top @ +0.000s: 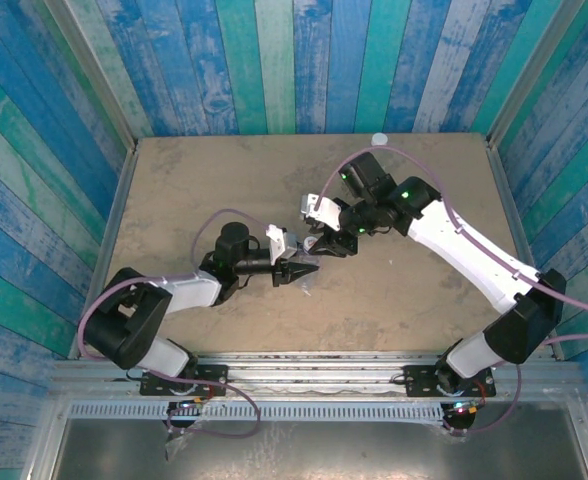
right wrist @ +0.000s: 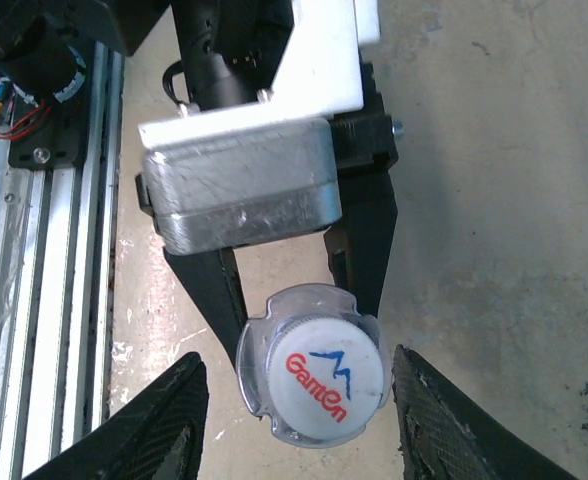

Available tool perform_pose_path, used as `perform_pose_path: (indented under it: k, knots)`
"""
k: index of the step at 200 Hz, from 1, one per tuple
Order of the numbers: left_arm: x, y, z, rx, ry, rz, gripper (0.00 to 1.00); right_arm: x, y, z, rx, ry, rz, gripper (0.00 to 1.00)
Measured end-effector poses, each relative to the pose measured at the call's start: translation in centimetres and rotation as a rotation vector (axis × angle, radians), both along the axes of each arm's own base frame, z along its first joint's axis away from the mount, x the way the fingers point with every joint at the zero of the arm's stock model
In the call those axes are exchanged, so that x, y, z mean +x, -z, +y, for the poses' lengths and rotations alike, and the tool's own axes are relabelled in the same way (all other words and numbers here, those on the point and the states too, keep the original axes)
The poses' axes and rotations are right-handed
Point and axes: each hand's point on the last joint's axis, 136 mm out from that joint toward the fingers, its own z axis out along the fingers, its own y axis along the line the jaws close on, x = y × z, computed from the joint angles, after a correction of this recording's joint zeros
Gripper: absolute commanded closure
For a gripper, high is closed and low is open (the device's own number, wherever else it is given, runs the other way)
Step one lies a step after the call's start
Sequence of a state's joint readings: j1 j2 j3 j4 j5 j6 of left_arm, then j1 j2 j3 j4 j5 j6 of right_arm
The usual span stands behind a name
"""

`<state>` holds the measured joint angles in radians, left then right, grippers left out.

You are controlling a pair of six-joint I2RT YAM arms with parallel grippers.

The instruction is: Screw on the bottle caps

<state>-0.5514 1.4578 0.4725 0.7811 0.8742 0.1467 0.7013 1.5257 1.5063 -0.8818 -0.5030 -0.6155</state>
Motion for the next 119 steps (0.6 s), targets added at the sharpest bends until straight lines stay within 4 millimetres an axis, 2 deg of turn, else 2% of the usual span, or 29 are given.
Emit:
perform_pose_path:
  k: [37,119]
  knots:
    - [-0.10,-0.91,0.02,-0.011,0.005,-0.031,0.52,0.14,0.44,0.01,-0.014,0.000,0.014,0.54]
    - [-0.15,-0.64,0.04,-0.003,0.006,-0.021,0.52,0.34,0.84,0.05,-0.032,0.004,0.037,0.64]
